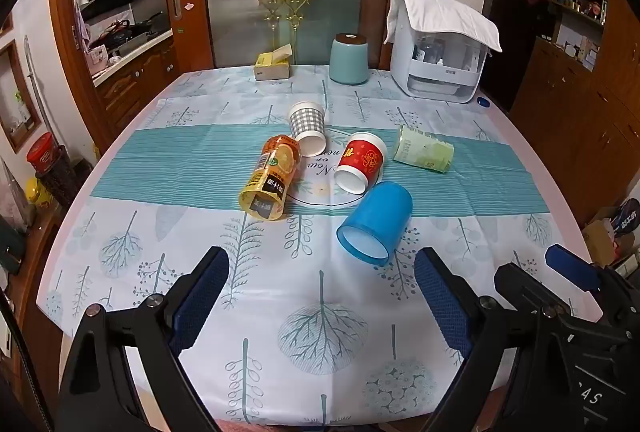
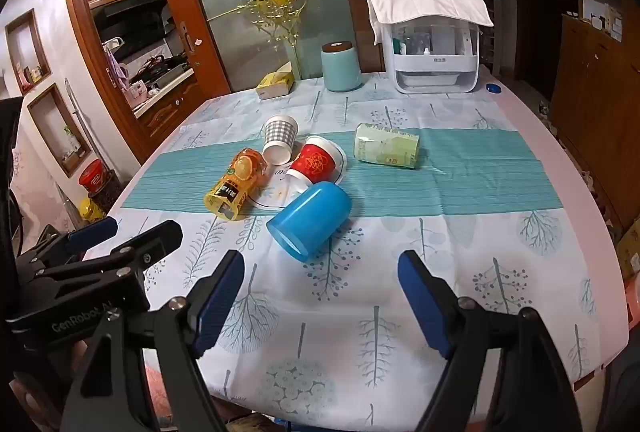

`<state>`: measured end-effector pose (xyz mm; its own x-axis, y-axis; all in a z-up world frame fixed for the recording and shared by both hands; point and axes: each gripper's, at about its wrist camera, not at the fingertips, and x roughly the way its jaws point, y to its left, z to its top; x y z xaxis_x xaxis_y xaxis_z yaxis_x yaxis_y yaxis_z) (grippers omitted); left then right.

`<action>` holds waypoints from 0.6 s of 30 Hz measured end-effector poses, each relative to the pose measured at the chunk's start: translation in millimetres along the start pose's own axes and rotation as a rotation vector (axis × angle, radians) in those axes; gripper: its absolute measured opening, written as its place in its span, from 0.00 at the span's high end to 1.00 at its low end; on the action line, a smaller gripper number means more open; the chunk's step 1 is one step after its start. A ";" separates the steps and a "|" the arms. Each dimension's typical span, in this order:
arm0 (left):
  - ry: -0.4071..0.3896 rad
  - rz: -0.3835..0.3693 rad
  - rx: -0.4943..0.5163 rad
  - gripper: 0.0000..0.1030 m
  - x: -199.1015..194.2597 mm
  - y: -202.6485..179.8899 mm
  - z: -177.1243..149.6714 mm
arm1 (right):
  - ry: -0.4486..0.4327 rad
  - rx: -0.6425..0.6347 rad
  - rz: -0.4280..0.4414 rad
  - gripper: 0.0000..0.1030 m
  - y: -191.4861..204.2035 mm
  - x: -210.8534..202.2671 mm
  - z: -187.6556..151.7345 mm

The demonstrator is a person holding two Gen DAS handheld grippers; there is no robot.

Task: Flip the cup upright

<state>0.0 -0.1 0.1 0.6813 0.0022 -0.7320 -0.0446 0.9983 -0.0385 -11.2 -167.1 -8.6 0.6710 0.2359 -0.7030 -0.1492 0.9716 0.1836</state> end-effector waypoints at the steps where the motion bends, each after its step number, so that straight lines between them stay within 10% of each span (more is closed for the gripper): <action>1: -0.001 -0.001 -0.001 0.10 0.0 0.1 0.0 | 0.001 0.002 0.001 0.22 0.0 0.2 -0.1; 18: 0.027 -0.014 -0.018 0.10 6.2 3.1 -1.4 | 0.006 0.006 0.004 0.22 0.6 4.3 -3.0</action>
<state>3.0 2.9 -5.6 0.6617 -0.0136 -0.7496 -0.0484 0.9970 -0.0608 -10.6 -165.5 -13.6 0.6664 0.2399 -0.7060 -0.1472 0.9705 0.1908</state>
